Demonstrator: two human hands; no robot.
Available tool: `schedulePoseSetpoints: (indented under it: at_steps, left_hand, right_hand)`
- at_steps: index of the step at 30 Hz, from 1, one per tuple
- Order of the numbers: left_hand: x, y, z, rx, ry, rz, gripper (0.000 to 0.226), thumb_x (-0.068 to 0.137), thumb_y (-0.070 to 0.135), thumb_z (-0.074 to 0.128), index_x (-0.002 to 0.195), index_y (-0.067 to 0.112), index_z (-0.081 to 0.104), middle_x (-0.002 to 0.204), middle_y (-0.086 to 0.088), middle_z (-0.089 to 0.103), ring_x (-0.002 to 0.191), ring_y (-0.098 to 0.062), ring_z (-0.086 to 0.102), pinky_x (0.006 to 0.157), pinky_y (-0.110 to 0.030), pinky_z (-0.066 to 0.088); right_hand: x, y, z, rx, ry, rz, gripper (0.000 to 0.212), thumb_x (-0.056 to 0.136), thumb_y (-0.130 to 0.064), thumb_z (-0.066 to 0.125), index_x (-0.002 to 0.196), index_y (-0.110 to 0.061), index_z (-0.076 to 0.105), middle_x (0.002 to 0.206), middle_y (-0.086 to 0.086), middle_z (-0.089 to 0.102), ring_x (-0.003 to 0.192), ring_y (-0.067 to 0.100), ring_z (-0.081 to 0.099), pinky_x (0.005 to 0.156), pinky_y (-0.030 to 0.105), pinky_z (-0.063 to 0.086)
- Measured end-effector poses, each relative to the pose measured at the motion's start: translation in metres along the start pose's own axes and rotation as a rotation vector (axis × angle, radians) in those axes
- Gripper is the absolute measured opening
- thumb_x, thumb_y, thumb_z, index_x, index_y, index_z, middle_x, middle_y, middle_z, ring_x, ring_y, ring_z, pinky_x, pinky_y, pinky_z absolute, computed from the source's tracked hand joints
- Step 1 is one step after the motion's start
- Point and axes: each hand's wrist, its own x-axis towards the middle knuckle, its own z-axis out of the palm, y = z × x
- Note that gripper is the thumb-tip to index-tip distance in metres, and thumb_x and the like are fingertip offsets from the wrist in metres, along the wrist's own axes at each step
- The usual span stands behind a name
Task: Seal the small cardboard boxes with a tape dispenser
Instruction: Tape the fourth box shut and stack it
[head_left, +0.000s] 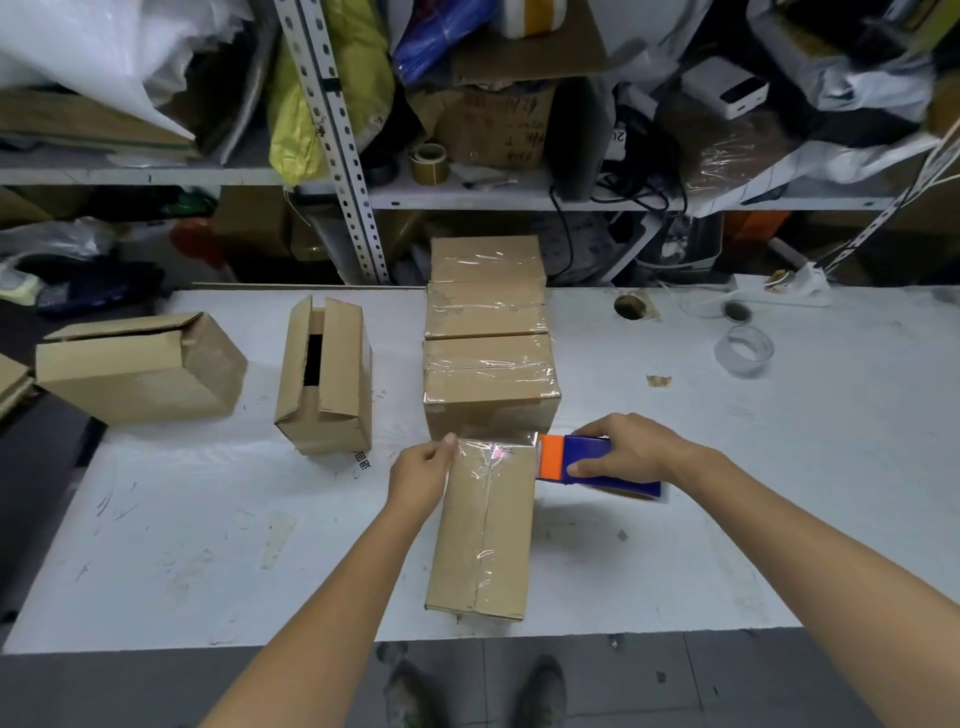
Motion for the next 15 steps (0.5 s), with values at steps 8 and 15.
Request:
schedulePoseSetpoints:
  at_steps: [8,15]
  left_hand:
    - [-0.010,0.002,0.002,0.051,-0.100,0.130,0.027,0.094,0.034,0.065,0.117,0.022,0.072,0.114,0.007,0.071,0.109,-0.013,0.063,0.089,-0.027,0.048]
    - [-0.012,0.003,0.006,0.074,-0.102,0.144,0.035,0.093,0.033,0.066,0.124,0.018,0.069,0.117,0.005,0.068,0.108,-0.013,0.062,0.088,-0.027,0.046]
  right_hand:
    - [-0.019,0.028,0.013,0.138,-0.020,-0.009,0.063,0.081,-0.059,0.070,0.137,-0.035,0.052,0.121,-0.009,0.063,0.102,0.015,0.061,0.081,0.026,0.054]
    - [-0.038,0.065,0.007,0.133,-0.017,0.063,0.060,0.080,-0.062,0.069,0.135,-0.040,0.055,0.112,-0.013,0.067,0.096,0.009,0.063,0.084,0.030,0.055]
